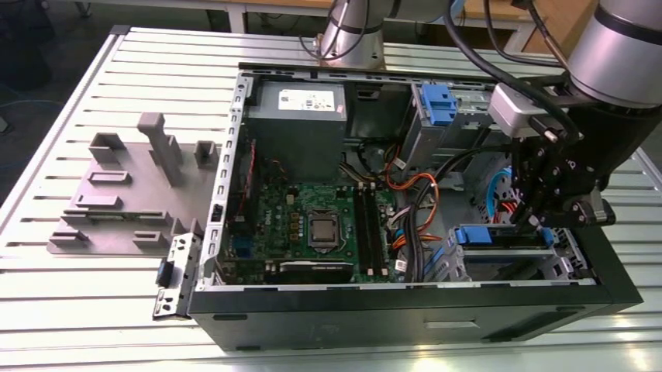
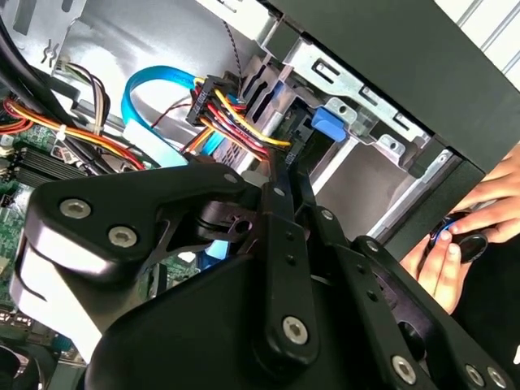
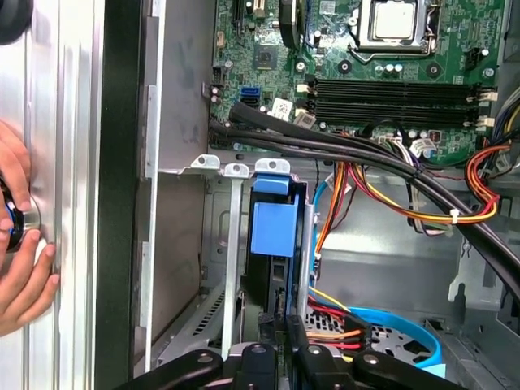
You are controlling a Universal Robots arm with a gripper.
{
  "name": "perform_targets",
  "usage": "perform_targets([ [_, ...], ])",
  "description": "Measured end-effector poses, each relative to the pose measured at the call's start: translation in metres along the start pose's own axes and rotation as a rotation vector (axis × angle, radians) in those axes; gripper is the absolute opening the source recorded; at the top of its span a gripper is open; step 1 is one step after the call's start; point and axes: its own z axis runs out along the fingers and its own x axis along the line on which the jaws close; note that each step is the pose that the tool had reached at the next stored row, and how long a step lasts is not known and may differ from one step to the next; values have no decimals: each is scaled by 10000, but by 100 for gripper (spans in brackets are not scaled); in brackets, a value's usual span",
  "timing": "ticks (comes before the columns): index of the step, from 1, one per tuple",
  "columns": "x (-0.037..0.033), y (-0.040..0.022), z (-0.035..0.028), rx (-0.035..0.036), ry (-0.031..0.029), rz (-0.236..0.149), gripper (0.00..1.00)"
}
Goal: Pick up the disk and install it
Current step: 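Insert the first disk wire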
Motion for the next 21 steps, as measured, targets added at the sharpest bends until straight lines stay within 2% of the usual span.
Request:
perform_targets([
  [21, -5, 0, 44, 0, -1, 0, 17],
])
